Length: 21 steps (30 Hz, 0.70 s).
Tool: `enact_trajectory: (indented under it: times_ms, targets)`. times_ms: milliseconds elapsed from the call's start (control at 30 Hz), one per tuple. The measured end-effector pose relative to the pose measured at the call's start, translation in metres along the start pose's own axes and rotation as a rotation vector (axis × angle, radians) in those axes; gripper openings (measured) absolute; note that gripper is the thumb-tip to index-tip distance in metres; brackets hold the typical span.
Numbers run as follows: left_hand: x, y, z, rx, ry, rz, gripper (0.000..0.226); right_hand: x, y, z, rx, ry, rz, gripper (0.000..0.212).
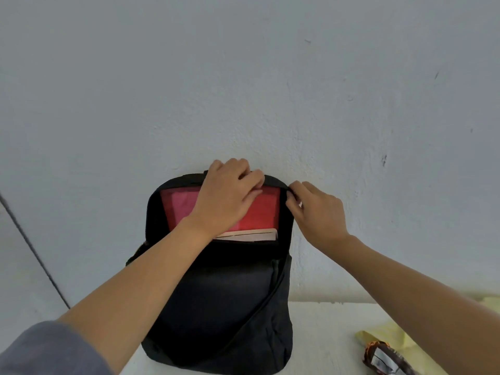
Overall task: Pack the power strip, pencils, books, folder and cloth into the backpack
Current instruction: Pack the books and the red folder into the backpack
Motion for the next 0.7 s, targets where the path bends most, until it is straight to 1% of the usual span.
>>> enact_trajectory:
  times_ms: [33,67,100,167,200,267,367,433,500,600,700]
  targets:
    - [0.006,-0.005,-0.007,-0.027,-0.073,0.029,0.010,-0.002,0.002,0.001,-0.008,0.004,-0.021,0.027]
    - [0.011,-0.013,-0.010,-0.032,-0.098,0.089,0.013,-0.004,0.004,0.004,-0.034,0.007,-0.024,0.029]
    - [0.016,-0.024,-0.008,-0.031,-0.079,0.156,0.018,-0.006,0.006,0.006,-0.078,0.014,-0.008,0.028]
    - [0.027,-0.044,0.003,-0.033,0.023,0.305,0.042,-0.009,0.002,0.011,-0.202,0.039,0.082,0.026]
    - [0.033,-0.049,0.006,-0.028,0.042,0.352,0.051,-0.009,0.000,0.012,-0.248,0.038,0.142,0.028]
    - [0.040,-0.051,0.009,0.001,0.059,0.392,0.058,-0.008,-0.001,0.007,-0.291,0.013,0.231,0.030]
    - [0.043,-0.049,0.005,0.060,0.152,0.505,0.065,-0.002,0.007,-0.001,-0.315,-0.028,0.298,0.028]
    - [0.049,-0.050,-0.001,0.014,0.189,0.619,0.063,0.006,0.018,-0.003,-0.348,-0.058,0.322,0.024]
    - [0.053,-0.047,-0.012,0.020,0.202,0.646,0.053,0.018,0.033,-0.005,-0.398,-0.111,0.334,0.022]
    - [0.057,-0.033,-0.040,0.146,0.222,0.535,0.031,0.045,0.058,-0.011,-0.465,-0.197,0.317,0.018]
    - [0.066,-0.024,-0.079,0.194,0.194,0.463,0.022,0.075,0.085,-0.021,-0.533,-0.288,0.283,0.018]
Point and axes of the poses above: each hand's wrist, its own x-axis away from the middle knuckle, its own y-axis out of the back of the hand, z = x × y, the point moved 7 cm from there along -x, towards the middle knuckle, and after that the axes turned 9 degrees about y, right-handed, at the moved point
